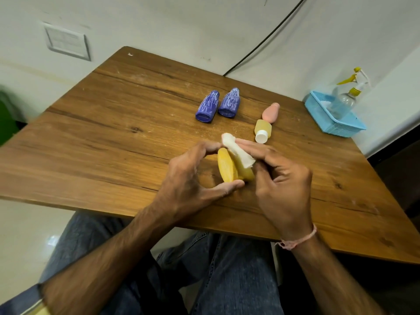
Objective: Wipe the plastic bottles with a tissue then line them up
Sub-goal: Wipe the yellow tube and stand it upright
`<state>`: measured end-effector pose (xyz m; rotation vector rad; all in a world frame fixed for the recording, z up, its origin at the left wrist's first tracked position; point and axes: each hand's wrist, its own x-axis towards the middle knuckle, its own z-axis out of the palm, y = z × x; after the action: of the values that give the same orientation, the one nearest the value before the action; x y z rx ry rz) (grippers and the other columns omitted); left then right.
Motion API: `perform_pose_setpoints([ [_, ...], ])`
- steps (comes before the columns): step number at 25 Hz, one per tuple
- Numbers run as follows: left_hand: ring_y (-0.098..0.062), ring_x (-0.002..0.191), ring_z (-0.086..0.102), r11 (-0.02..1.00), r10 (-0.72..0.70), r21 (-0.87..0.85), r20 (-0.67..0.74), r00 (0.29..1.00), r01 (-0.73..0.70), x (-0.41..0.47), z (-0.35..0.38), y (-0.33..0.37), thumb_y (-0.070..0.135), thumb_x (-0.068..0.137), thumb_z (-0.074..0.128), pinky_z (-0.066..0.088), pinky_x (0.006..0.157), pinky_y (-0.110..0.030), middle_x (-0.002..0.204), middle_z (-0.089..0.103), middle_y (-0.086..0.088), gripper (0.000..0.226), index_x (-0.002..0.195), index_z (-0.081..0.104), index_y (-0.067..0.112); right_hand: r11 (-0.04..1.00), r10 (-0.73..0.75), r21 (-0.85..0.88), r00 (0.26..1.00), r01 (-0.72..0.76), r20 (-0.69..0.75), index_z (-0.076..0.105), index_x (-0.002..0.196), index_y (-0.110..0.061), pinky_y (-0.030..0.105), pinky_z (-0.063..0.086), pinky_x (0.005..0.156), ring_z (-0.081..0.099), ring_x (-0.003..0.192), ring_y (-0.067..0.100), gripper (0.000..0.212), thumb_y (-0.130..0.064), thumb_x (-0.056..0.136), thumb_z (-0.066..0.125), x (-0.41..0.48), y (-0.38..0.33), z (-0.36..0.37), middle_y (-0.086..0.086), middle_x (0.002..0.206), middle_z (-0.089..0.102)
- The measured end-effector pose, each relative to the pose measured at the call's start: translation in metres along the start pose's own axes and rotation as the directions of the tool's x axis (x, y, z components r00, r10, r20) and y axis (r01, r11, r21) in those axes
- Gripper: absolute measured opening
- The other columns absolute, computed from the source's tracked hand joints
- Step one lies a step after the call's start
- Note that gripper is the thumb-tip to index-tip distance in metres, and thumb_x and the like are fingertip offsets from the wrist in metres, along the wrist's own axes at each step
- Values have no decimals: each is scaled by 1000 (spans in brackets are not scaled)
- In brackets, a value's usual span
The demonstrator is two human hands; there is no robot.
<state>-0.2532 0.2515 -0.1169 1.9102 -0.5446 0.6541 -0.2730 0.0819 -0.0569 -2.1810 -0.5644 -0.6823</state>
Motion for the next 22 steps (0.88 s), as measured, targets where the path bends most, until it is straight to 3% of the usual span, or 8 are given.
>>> perform_pose_setpoints([
  [3,-5,87,65,999,-48,-25,-56,997,47,-1,1,5,41,70,81,44,80,0,98,72,-2,63,114,61,1,921,-284,-197,926,335,249,73,110,0,35,53,93,63,110,26,38,18,81,58,14,-12,1,12,115,68],
  [6,0,76,60,1000,-23,14,-70,997,24,-1,0,6,46,70,78,41,72,3,89,66,7,58,106,63,4,859,-284,-290,863,423,418,74,107,-3,40,51,80,57,100,26,26,5,85,62,23,-11,-4,13,107,61],
  [10,-3,92,64,999,16,-27,-82,997,-19,-4,-1,4,46,69,79,49,83,-5,102,68,5,61,110,64,3,849,-305,-200,762,490,572,76,99,-3,39,53,70,56,92,23,22,4,84,62,21,-14,-25,10,98,59],
  [12,-4,90,66,1000,22,-6,-106,994,-23,-5,3,7,47,69,79,54,82,-13,102,71,1,62,109,64,2,847,-302,-184,736,499,605,76,101,-5,40,54,70,57,94,23,23,0,83,63,27,-11,-30,10,101,60],
  [15,-9,77,69,999,-12,46,-144,990,19,-3,5,10,56,70,76,58,69,-23,93,74,-2,63,104,65,4,835,-288,-243,768,494,573,76,108,-12,42,55,74,59,97,25,32,-19,88,51,47,-8,-21,10,107,62],
  [17,-10,77,71,998,-48,29,-143,989,53,-4,3,9,58,71,75,59,69,-26,92,75,-1,64,105,66,5,820,-275,-274,766,503,581,75,110,-14,42,56,75,60,98,26,39,-24,88,45,51,-7,-14,10,109,62],
  [22,-6,92,70,992,-94,-88,-90,991,86,-4,2,3,47,66,79,60,82,-29,105,72,3,60,108,64,7,863,-366,-51,693,502,621,79,99,-7,39,55,76,63,95,24,33,-3,81,51,46,-2,-33,10,104,64],
])
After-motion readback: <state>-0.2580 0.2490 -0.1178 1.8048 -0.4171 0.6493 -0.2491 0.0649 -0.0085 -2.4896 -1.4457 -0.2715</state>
